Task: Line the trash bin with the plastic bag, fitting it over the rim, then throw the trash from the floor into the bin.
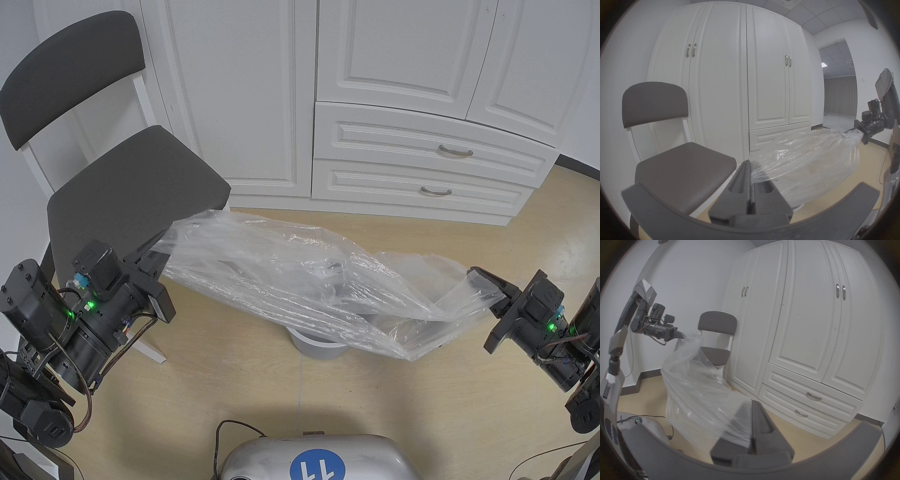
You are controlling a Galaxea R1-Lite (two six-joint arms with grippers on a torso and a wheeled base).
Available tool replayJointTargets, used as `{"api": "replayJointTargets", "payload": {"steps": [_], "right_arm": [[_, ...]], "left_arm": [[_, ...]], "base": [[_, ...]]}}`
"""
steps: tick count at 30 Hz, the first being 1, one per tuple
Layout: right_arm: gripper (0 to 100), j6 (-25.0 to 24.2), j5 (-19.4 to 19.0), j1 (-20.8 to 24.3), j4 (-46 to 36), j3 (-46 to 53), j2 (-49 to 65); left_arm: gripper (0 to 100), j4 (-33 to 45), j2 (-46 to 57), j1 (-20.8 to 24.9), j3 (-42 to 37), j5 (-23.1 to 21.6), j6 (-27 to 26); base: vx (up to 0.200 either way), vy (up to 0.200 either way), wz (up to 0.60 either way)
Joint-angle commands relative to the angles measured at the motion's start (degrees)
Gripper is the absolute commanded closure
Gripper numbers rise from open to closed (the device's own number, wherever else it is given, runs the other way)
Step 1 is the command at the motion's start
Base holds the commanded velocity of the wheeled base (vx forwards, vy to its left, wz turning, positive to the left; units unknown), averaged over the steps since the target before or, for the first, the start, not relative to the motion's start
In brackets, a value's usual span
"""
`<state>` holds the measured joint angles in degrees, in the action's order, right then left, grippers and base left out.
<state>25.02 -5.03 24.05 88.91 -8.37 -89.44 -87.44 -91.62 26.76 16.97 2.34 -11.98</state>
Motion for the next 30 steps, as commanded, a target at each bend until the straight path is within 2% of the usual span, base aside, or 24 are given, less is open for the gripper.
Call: {"api": "replayJointTargets", "payload": {"steps": [1, 16, 19, 30], "right_arm": [[100, 0.03, -0.06, -3.84, 0.92, 0.29, 1.11], [100, 2.41, 0.20, -7.79, 0.48, 1.26, -0.29], [100, 4.25, 0.11, -9.20, -0.40, 1.26, -0.38], [100, 5.40, -0.33, -9.29, -2.51, 1.61, 0.23]], "left_arm": [[100, -0.10, -1.80, -0.92, -0.80, -0.41, 0.12], [100, -0.10, -1.98, -2.06, -0.80, -0.58, 0.21], [100, -0.10, -2.07, -2.15, -0.80, -0.58, 0.21], [100, -0.10, -1.98, -2.15, -0.89, -0.58, 0.12]], "base": [[0.000, 0.000, 0.00], [0.000, 0.000, 0.00], [0.000, 0.000, 0.00], [0.000, 0.000, 0.00]]}}
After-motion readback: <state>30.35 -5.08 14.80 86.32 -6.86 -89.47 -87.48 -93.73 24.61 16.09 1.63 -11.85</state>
